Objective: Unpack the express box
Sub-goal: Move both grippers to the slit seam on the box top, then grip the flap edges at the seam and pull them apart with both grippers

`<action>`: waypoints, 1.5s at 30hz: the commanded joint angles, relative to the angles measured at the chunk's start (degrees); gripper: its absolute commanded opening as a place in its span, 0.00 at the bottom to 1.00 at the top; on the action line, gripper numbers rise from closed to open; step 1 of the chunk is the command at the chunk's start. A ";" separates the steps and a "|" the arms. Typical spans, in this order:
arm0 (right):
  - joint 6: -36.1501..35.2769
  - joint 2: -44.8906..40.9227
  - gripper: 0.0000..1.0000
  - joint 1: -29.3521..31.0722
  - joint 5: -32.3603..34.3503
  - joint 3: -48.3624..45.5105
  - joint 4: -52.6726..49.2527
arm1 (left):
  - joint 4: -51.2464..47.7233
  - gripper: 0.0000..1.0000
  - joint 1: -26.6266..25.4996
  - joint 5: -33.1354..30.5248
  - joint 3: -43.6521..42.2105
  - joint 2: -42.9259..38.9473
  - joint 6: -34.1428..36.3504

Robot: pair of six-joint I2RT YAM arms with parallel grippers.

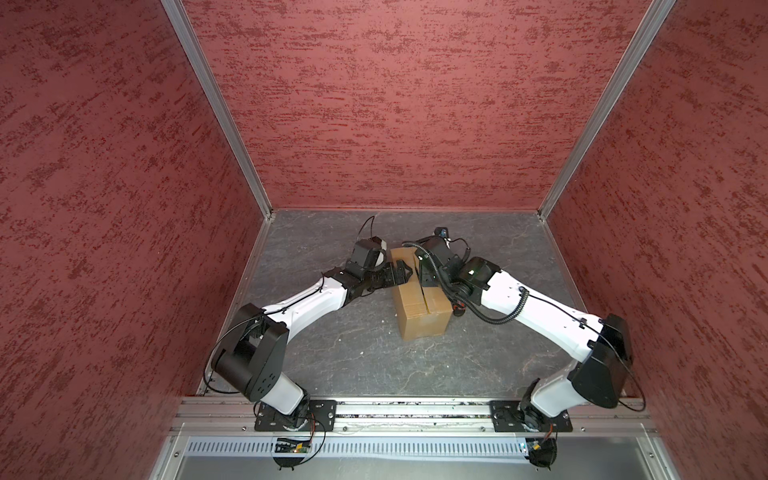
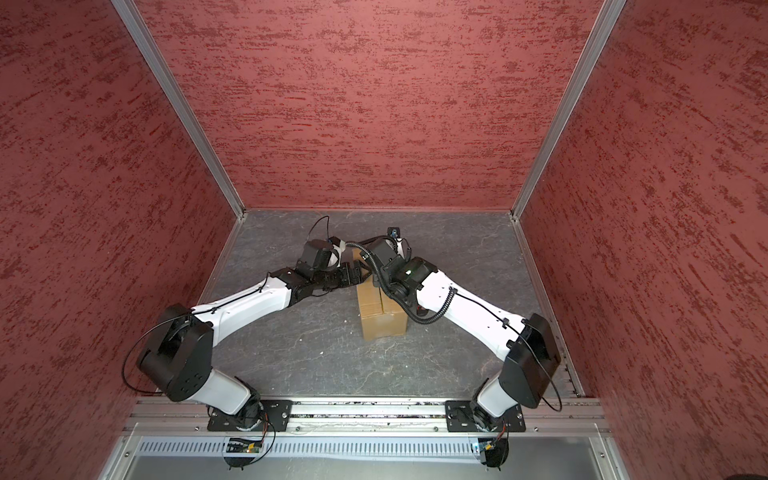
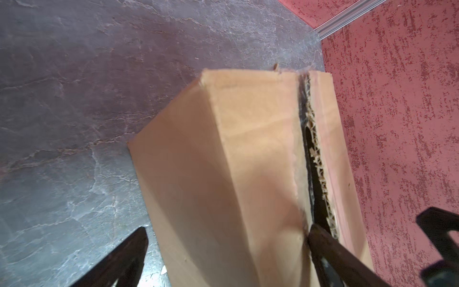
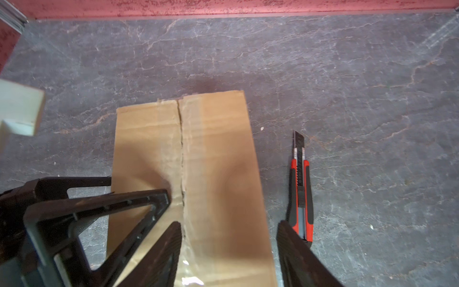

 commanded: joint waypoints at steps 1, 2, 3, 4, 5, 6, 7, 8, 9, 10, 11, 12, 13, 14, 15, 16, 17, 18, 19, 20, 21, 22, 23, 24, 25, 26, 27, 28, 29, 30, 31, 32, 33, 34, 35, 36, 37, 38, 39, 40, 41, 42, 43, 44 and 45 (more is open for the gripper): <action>-0.01 1.78 0.65 1.03 3.49 3.04 -3.58 | -0.69 1.00 -0.39 -0.03 -2.18 2.13 -0.10; 0.00 2.50 0.65 1.23 3.89 3.56 -4.22 | -0.40 1.00 -0.44 0.06 -2.36 2.09 -0.26; 0.09 3.23 0.66 1.42 4.45 4.10 -4.99 | -0.22 1.00 -0.39 0.07 -2.56 2.04 -0.34; 0.16 3.74 0.67 1.51 4.93 4.57 -5.57 | -0.18 1.00 -0.41 0.08 -2.65 2.04 -0.44; 0.17 4.29 0.67 1.60 5.20 4.87 -5.95 | 0.01 1.00 -0.35 0.07 -2.74 1.96 -0.51; 0.09 4.60 0.68 1.69 5.33 5.02 -6.08 | 0.13 1.00 -0.35 0.07 -2.91 1.95 -0.56; 0.10 4.96 0.69 1.69 5.41 5.06 -6.17 | 0.27 1.00 -0.35 0.18 -2.98 1.95 -0.63; 0.09 5.14 0.69 1.69 5.41 5.05 -6.10 | 0.40 1.00 -0.35 0.16 -3.11 1.93 -0.64; 0.04 5.37 0.69 1.69 5.40 5.06 -6.00 | 0.49 1.00 -0.35 0.22 -3.10 1.94 -0.70; 0.00 5.60 0.70 1.69 5.25 5.08 -5.98 | 0.49 1.00 -0.35 0.25 -3.18 1.95 -0.69; 0.00 5.79 0.70 1.69 5.33 5.18 -6.00 | 0.58 1.00 -0.35 0.29 -3.28 1.96 -0.74; 0.00 6.14 0.71 1.69 5.40 5.27 -6.05 | 0.71 1.00 -0.28 0.35 -3.29 1.96 -0.73; 0.01 6.36 0.71 1.70 5.45 5.28 -6.09 | 0.75 1.00 -0.26 0.38 -3.38 2.00 -0.81; -0.09 6.63 0.71 1.74 5.42 5.38 -6.00 | 0.84 1.00 -0.26 0.46 -3.47 1.95 -0.83; -0.17 6.92 0.72 1.75 5.36 5.37 -5.93 | 0.93 1.00 -0.25 0.42 -3.49 1.95 -0.81; -0.18 7.18 0.72 1.70 5.24 5.39 -5.83 | 0.96 1.00 -0.26 0.52 -3.55 2.04 -0.82; -0.25 7.46 0.72 1.76 5.13 5.43 -5.74 | 1.00 1.00 -0.25 0.52 -3.63 2.04 -0.84; -0.26 7.73 0.73 1.71 5.05 5.52 -5.65 | 1.10 1.00 -0.17 0.51 -3.62 2.12 -0.86; -0.26 8.14 0.73 1.75 5.03 5.62 -5.73 | 1.11 1.00 -0.18 0.51 -3.66 2.13 -0.82; -0.28 8.41 0.73 1.78 5.01 5.66 -5.82 | 1.19 1.00 -0.11 0.53 -3.79 2.06 -0.93; -0.24 8.69 0.73 1.77 5.08 5.70 -5.86 | 1.19 1.00 -0.09 0.60 -3.86 2.04 -0.93; -0.18 8.95 0.73 1.71 5.13 5.63 -5.82 | 1.19 1.00 -0.09 0.60 -3.91 2.10 -0.94; -0.19 9.18 0.74 1.75 5.22 5.64 -5.82 | 1.16 1.00 -0.09 0.60 -3.96 2.15 -0.98; -0.05 9.41 0.74 1.77 5.31 5.75 -5.97 | 1.14 1.00 -0.09 0.60 -4.03 2.13 -0.94; 0.08 9.59 0.74 1.77 5.45 5.82 -6.04 | 1.22 1.00 -0.09 0.62 -4.13 2.16 -0.96; 0.25 9.72 0.74 1.71 5.85 5.91 -6.23 | 1.31 1.00 0.00 0.60 -4.24 2.04 -0.99; 0.45 9.80 0.74 1.72 6.13 6.04 -6.47 | 1.44 1.00 0.08 0.60 -4.33 2.04 -1.01; 0.52 10.01 0.74 1.73 6.55 6.18 -6.77 | 1.55 1.00 0.15 0.62 -4.47 2.04 -1.01; 0.72 10.11 0.74 1.70 6.95 6.41 -7.19 | 1.60 1.00 0.22 0.66 -4.54 2.04 -1.01; 0.79 10.36 0.74 1.73 7.37 6.77 -7.73 | 1.57 1.00 0.26 0.72 -4.60 2.11 -1.00; 0.90 10.62 0.74 1.73 7.83 7.20 -8.50 | 1.66 1.00 0.38 0.69 -4.61 2.13 -1.01; 1.03 10.89 0.74 1.73 8.47 7.63 -9.31 | 1.72 1.00 0.35 0.70 -4.69 2.13 -1.04; 1.18 11.07 0.74 1.78 9.03 7.99 -10.02 | 1.85 1.00 0.44 0.71 -4.74 2.21 -1.06; 1.23 11.16 0.74 1.72 9.71 8.40 -10.80 | 1.90 1.00 0.44 0.74 -4.87 2.22 -1.04; 1.31 11.30 0.74 1.77 10.24 8.84 -11.52 | 1.90 0.99 0.48 0.70 -4.91 2.32 -1.16; 1.28 11.31 0.74 1.77 10.68 9.17 -12.06 | 2.07 1.00 0.52 0.75 -4.95 2.35 -1.19; 1.20 11.30 0.74 1.78 11.06 9.48 -12.50 | 2.15 1.00 0.53 0.68 -5.05 2.39 -1.20; 1.07 11.27 0.73 1.76 11.52 9.83 -12.97 | 2.22 1.00 0.53 0.73 -5.05 2.52 -1.17; 0.96 11.30 0.73 1.69 11.76 10.14 -13.26 | 2.30 1.00 0.57 0.73 -5.16 2.57 -1.24; 0.88 11.28 0.73 1.78 12.13 10.50 -13.81 | 2.28 1.00 0.61 0.60 -5.22 2.70 -1.26; 0.66 11.28 0.73 1.78 12.55 11.03 -14.35 | 2.28 1.00 0.62 0.56 -5.29 2.81 -1.34; 0.54 11.26 0.73 1.74 12.84 11.36 -14.63 | 2.36 1.00 0.61 0.43 -5.38 2.79 -1.34; 0.32 11.26 0.73 1.77 13.17 11.81 -15.09 | 2.43 1.00 0.66 0.36 -5.47 2.83 -1.29; 0.05 11.33 0.73 1.77 13.54 12.34 -15.51 | 2.35 1.00 0.70 0.26 -5.48 2.90 -1.35; -0.13 11.35 0.73 1.78 13.72 12.67 -15.74 | 2.32 1.00 0.70 0.18 -5.55 2.92 -1.35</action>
